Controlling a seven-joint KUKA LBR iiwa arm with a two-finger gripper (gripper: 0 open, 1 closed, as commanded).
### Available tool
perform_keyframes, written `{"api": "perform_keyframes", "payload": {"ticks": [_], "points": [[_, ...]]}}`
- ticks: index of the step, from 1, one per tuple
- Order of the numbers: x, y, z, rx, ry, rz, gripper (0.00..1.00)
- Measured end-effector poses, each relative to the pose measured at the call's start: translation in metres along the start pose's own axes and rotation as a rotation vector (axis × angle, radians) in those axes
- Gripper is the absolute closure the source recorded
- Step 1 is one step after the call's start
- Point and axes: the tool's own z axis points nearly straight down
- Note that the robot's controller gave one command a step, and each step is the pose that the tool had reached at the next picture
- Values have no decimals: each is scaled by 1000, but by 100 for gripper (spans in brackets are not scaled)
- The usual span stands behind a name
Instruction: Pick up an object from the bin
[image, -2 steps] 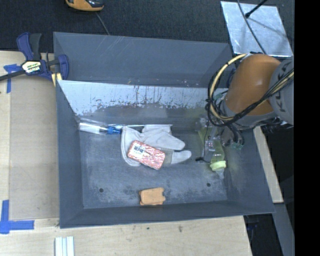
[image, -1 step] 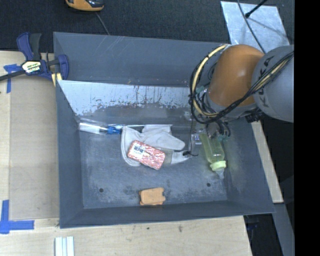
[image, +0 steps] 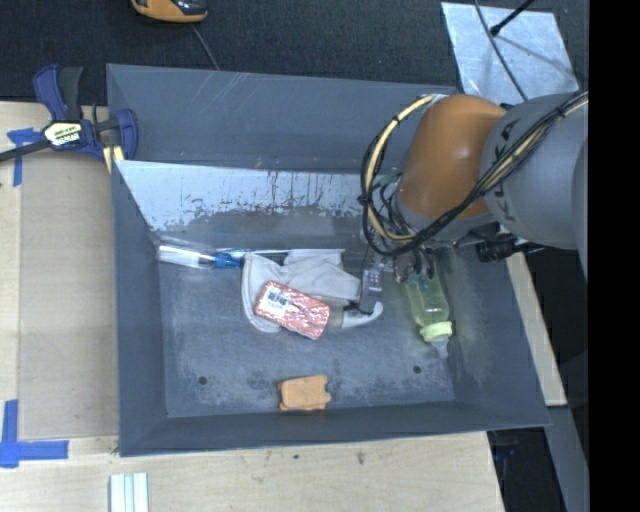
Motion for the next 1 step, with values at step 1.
{"api": "perform_keyframes", "payload": {"ticks": [1], "points": [[16,38,64,2,-1,10,0]]}}
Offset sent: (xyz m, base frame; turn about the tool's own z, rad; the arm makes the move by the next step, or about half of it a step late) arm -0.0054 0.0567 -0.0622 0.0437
